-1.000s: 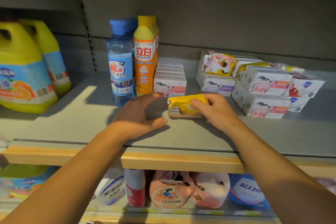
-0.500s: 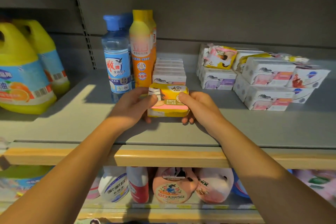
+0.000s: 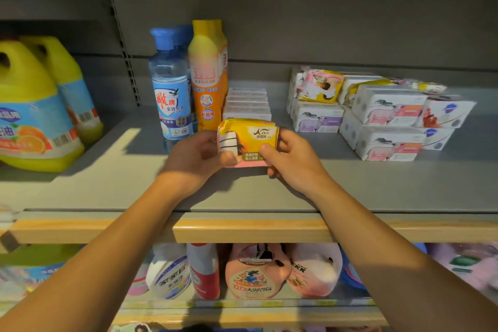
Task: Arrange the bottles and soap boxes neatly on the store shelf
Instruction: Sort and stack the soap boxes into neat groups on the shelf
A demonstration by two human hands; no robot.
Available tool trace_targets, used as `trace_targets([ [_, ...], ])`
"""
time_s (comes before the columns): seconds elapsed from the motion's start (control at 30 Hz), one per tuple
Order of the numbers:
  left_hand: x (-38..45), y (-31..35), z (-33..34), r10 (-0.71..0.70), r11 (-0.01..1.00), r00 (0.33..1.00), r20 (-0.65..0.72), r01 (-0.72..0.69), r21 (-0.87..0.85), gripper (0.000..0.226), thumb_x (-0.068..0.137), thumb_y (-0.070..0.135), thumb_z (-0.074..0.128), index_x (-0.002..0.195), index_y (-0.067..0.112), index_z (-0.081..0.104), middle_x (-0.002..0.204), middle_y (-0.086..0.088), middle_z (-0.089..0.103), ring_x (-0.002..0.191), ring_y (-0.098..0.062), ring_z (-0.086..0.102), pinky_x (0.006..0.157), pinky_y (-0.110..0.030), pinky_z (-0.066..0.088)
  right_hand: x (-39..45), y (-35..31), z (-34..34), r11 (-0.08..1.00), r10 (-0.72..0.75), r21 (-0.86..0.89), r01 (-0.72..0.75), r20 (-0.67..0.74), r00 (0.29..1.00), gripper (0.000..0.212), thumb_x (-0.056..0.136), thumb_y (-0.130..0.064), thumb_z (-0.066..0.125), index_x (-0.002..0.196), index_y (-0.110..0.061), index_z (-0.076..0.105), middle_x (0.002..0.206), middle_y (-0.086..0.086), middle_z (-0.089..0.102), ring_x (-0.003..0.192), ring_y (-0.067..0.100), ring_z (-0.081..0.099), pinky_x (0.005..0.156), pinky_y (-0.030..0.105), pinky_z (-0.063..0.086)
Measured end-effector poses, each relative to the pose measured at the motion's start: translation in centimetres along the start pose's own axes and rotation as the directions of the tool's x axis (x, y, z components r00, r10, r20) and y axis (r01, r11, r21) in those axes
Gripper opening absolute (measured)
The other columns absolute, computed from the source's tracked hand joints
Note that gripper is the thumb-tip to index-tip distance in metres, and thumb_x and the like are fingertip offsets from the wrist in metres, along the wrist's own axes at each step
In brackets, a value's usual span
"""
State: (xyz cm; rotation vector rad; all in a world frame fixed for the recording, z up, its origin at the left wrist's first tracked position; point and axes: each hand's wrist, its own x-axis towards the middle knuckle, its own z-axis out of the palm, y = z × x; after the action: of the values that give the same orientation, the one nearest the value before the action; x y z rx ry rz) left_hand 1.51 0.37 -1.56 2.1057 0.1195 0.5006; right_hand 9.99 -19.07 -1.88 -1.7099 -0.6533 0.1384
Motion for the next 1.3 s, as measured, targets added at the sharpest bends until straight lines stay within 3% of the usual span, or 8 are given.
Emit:
trace_targets([
  [0.2,-0.5,1.9,1.5,0.094,0.994,0.995,0.029,-0.092,-0.064,0.004,0.091,0.029,0.066,0.093,0.028,0.069,0.08,0.012,0.075,0.072,-0.002,0.068,0.066,-0.013,0.049,-2.4,-1.3,-2.7,1.0,-0.02,-0.024,0.019,-0.004,1.0,0.025,0.091,-0.029,0.065,0.115,-0.034,0.06,0.106,-0.016,0.072,0.096,-0.001,0.068,0.074,0.016,0.054],
  [0.43,-0.8,9.0,10.4,0.161,0.982,0.96,0.229,-0.133,-0.133,0.026,0.084,0.047,0.06,0.095,0.026,0.071,0.087,0.002,0.076,0.083,-0.017,0.07,0.081,-0.043,0.054,-8.7,-1.4,-11.7,0.993,0.053,0.119,-0.017,-0.308,0.95,0.014,0.092,-0.016,0.064,0.102,-0.025,0.069,0.093,-0.012,0.076,0.085,0.004,0.071,0.063,0.013,0.052],
  [0.57,-0.6,12.0,16.6,0.235,0.972,0.929,0.285,-0.225,-0.066,0.011,0.088,0.041,0.066,0.097,0.035,0.067,0.091,0.017,0.073,0.083,0.005,0.066,0.078,-0.02,0.047,-12.4,-0.7,-18.9,0.995,0.101,0.069,-0.077,-0.513,0.852,0.007,0.092,-0.017,0.064,0.093,-0.017,0.07,0.083,-0.005,0.075,0.073,0.006,0.068,0.057,0.023,0.055],
  [0.73,-0.6,13.9,22.2,0.261,0.895,0.876,0.405,-0.377,0.239,0.045,0.087,0.043,0.066,0.127,0.024,0.062,0.127,0.003,0.066,0.117,-0.018,0.06,0.097,-0.029,0.044,-14.9,1.3,-28.0,0.955,0.181,-0.033,-0.295,-0.724,0.666,0.015,0.087,-0.029,0.068,0.09,-0.014,0.069,0.078,-0.002,0.073,0.064,0.008,0.068,0.058,0.03,0.058],
  [0.87,-0.6,14.4,24.6,0.298,0.803,0.821,0.487,-0.491,0.337,0.055,0.083,0.056,0.06,0.126,0.021,0.063,0.127,-0.002,0.065,0.117,-0.025,0.058,0.096,-0.032,0.046,-14.8,2.9,-33.3,0.813,0.138,-0.222,-0.538,-0.825,0.548,0.029,0.088,-0.041,0.064,0.102,-0.016,0.055,0.108,0.012,0.068,0.102,0.035,0.064,0.089,0.048,0.052],
  [1.0,-0.6,14.0,25.2,0.308,0.771,0.815,0.49,-0.516,0.373,0.064,0.077,0.062,0.045,0.121,0.019,0.067,0.119,0.0,0.068,0.113,-0.026,0.058,0.096,-0.037,0.047,-14.8,4.1,-35.6,0.501,-0.023,-0.515,-0.696,-0.812,0.583,0.056,0.091,-0.052,0.054,0.129,-0.011,0.049,0.128,0.018,0.057,0.116,0.041,0.053,0.093,0.045,0.043],
  [1.17,-0.4,13.7,25.5,0.313,0.769,0.83,0.463,-0.507,0.39,0.069,0.074,0.066,0.042,0.122,0.024,0.067,0.122,0.004,0.068,0.115,-0.025,0.058,0.098,-0.036,0.046,-15.0,5.2,-35.6,0.461,-0.068,-0.74,-0.49,-0.581,0.811,0.039,0.089,-0.038,0.061,0.124,-0.022,0.064,0.127,0.009,0.057,0.117,0.036,0.05,0.101,0.04,0.043],
  [1.3,-0.5,13.8,25.4,0.319,0.768,0.824,0.468,-0.514,0.382,0.075,0.071,0.068,0.037,0.123,0.024,0.067,0.124,0.005,0.067,0.115,-0.025,0.058,0.099,-0.034,0.045,-14.7,6.1,-36.4,0.463,-0.118,-0.77,-0.439,-0.544,0.83,0.034,0.092,-0.017,0.055,0.124,-0.025,0.065,0.125,0.006,0.06,0.115,0.032,0.05,0.093,0.037,0.044],
])
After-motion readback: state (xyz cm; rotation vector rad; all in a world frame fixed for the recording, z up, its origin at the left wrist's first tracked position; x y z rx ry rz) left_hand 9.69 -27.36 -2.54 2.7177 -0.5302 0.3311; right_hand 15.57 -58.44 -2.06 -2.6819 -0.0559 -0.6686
